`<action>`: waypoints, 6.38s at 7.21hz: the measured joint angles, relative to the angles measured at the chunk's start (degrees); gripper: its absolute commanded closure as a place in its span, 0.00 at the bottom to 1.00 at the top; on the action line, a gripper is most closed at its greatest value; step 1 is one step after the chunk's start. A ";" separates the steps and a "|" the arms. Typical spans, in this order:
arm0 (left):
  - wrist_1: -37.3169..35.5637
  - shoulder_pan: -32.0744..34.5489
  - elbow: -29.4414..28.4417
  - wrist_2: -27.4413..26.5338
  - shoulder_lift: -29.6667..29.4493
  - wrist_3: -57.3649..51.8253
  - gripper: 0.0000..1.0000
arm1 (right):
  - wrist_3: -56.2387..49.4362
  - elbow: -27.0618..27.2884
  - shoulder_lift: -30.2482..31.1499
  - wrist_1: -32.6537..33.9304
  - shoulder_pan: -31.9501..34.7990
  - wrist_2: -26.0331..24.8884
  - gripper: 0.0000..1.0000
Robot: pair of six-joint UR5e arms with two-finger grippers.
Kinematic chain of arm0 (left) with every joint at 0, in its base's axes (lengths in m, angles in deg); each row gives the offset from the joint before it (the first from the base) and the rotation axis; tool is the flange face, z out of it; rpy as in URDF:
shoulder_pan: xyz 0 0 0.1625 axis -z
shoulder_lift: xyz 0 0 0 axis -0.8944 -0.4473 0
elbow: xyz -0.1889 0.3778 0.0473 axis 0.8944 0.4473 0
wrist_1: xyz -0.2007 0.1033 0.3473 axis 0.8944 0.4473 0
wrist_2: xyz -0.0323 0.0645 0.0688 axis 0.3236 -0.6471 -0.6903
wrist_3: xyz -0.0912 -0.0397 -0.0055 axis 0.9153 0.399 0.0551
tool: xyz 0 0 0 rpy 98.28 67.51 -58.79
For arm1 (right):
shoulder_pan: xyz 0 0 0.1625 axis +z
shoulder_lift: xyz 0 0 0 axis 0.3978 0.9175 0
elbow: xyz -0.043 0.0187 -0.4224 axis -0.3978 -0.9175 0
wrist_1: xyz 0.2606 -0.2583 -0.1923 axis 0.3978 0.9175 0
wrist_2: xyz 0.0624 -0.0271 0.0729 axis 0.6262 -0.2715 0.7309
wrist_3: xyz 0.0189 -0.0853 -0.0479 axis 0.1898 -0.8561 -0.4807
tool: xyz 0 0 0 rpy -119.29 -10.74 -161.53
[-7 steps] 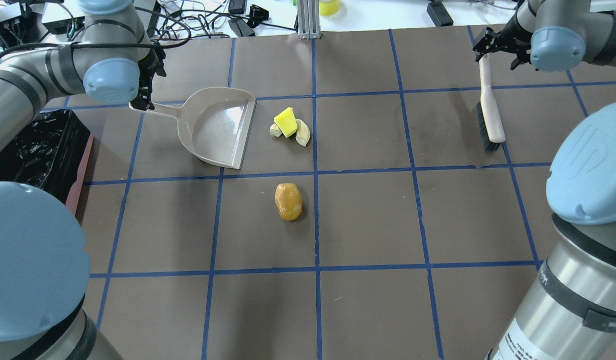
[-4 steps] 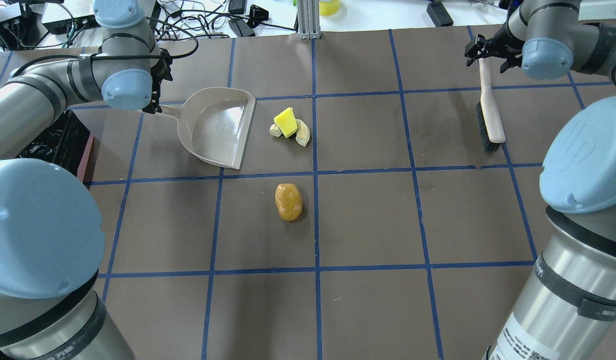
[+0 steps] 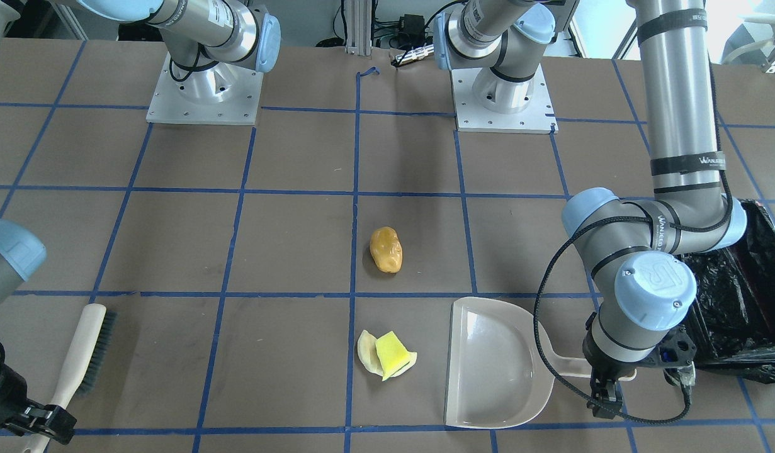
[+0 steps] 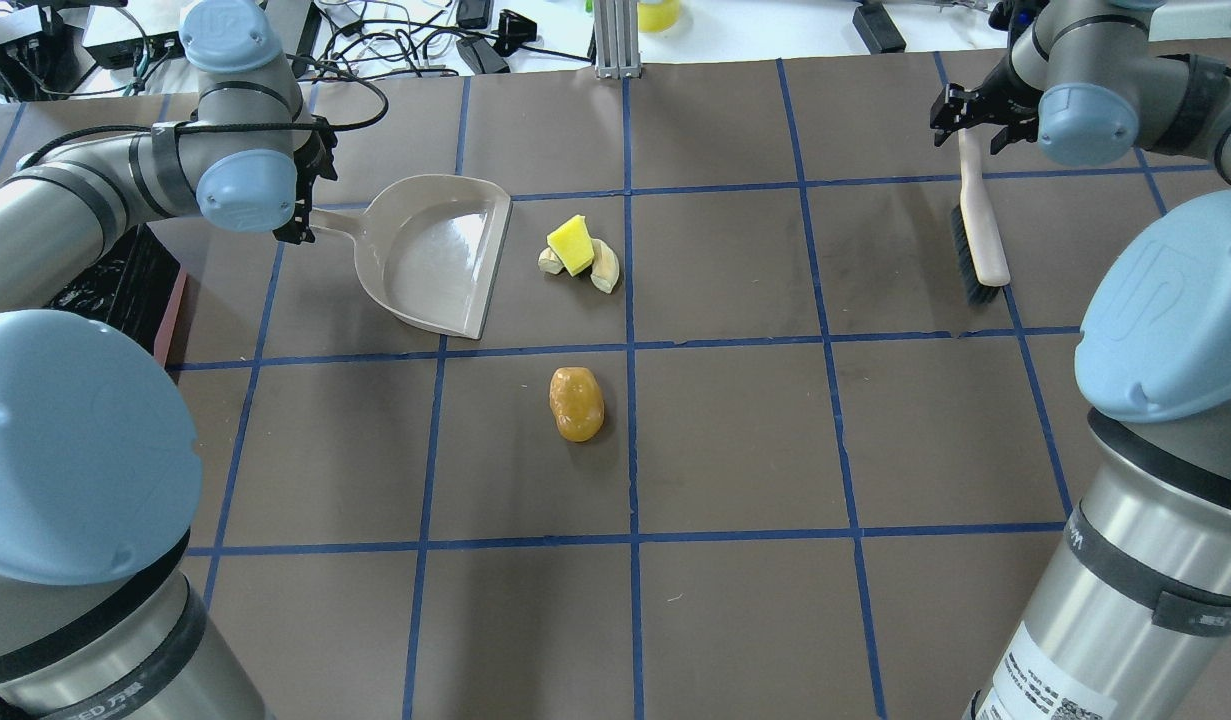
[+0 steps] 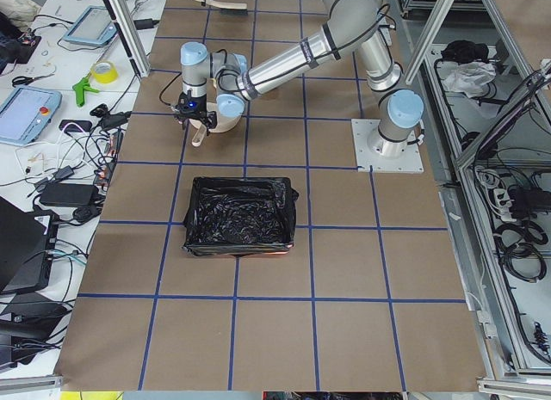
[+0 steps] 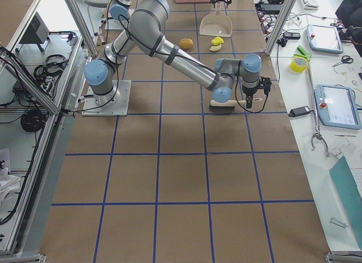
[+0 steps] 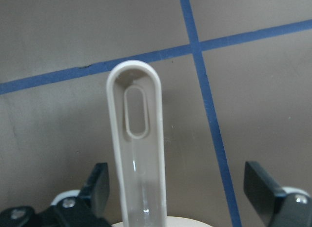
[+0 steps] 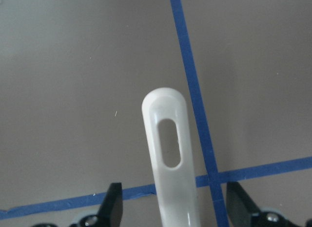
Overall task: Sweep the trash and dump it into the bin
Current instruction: 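Close the left gripper on the dustpan handle while the right gripper grasps the brush, then carry the white brush with the right gripper toward the sponge beside the dustpan, then sweep the sponge and peel into the dustpan with the right gripper's brush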
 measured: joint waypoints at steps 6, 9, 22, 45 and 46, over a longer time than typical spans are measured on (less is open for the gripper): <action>-0.66 -0.23 0.26 0.59 1.18 0.96 1.00 | -0.41 -0.45 0.37 0.27 0.19 0.07 0.81; -0.45 1.11 0.25 -4.02 3.75 -0.04 1.00 | 4.33 -0.70 2.09 0.23 3.60 0.43 0.81; -0.70 6.04 4.12 -11.78 3.98 10.02 1.00 | 40.25 -0.66 -1.70 8.07 29.31 -8.81 0.81; -0.70 6.25 3.64 -11.54 3.69 10.48 1.00 | 33.74 -26.38 -13.17 2.08 34.42 -9.49 0.83; -0.70 6.25 3.63 -11.54 3.69 10.48 1.00 | 34.71 -27.85 -14.23 2.19 34.42 -9.37 0.84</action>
